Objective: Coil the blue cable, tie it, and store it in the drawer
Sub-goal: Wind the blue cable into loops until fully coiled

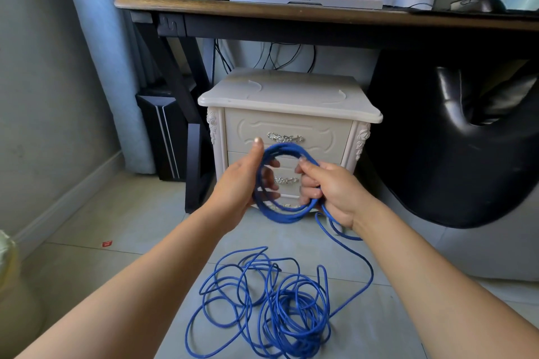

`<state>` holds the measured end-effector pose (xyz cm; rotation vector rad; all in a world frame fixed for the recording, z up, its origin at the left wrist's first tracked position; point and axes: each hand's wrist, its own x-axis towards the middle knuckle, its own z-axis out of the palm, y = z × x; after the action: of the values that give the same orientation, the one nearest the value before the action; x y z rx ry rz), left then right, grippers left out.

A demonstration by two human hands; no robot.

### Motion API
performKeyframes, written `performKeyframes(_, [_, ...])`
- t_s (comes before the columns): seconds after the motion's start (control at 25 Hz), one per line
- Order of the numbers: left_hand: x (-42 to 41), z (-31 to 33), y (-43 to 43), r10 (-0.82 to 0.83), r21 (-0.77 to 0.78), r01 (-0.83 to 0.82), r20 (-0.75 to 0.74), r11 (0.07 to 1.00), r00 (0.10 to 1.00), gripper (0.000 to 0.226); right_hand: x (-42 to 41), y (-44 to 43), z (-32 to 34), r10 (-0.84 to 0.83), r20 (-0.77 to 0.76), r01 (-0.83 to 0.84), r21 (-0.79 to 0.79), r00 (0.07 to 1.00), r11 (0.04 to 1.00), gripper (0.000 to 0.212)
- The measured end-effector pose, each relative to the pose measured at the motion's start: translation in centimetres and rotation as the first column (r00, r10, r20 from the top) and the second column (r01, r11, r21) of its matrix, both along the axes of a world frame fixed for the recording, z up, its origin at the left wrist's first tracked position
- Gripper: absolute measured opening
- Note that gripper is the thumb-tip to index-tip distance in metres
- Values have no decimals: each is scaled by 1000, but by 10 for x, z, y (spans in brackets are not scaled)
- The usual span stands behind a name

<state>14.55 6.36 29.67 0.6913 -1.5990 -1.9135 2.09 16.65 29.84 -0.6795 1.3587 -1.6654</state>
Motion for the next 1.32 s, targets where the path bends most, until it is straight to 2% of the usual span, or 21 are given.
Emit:
performKeyframes(0.08, [0,-2,0,-77,182,85,-46,980,996,60,-5,1,10,-45,219,75,-130,975,989,26])
performKeyframes(0.16, [1,-9,6,-202,189,192,38,963,979,38,-12,4,18,-31,419,140,-232,907,963,29])
performKeyframes(0.24, [-1,-19,18,-357,49,354,204,934,912,15,-16,5,20,-7,542,194,-288,840,938,28])
performKeyframes(0.4, [-14,-30,46,-574,-97,620,290,778,766,57,-11,1,18,-33,678,334,-319,734,887,30])
performKeyframes(0.48, [-20,-34,56,-577,-226,685,396,693,714,54,-5,-1,23,-55,718,397,-317,694,861,31])
performKeyframes(0.56, [-26,-39,60,-481,-414,671,478,615,735,29,-4,-3,26,-110,729,457,-298,676,838,36])
performKeyframes(0.64, [-28,-43,56,-367,-527,596,479,607,797,13,-10,-4,28,-209,679,506,-272,704,819,36])
performKeyframes(0.72, [-27,-45,48,-281,-578,536,475,615,834,11,-21,-2,30,-363,565,568,-240,741,787,34])
performKeyframes(0.8, [-23,-44,37,-190,-646,466,451,604,872,9,-34,5,30,-543,399,649,-208,739,732,32])
performKeyframes(0.88, [-19,-41,26,-76,-708,320,354,629,932,11,-46,13,28,-671,193,698,-171,715,695,30])
performKeyframes(1.0, [-16,-36,8,137,-753,64,202,655,970,12,-55,17,17,-699,-81,692,-95,711,715,28])
performKeyframes(1.08, [-15,-34,1,300,-807,-17,200,591,933,12,-54,14,11,-646,-241,660,-32,724,751,27])
performKeyframes(1.16, [-14,-32,-4,414,-873,-30,199,486,888,14,-48,10,10,-597,-308,634,24,740,773,27])
performKeyframes(1.24, [-12,-29,-7,472,-923,-16,182,385,863,16,-43,9,11,-581,-312,628,69,752,775,27])
performKeyframes(1.32, [-9,-27,-9,516,-943,48,222,329,827,16,-37,11,15,-594,-248,626,76,766,776,27])
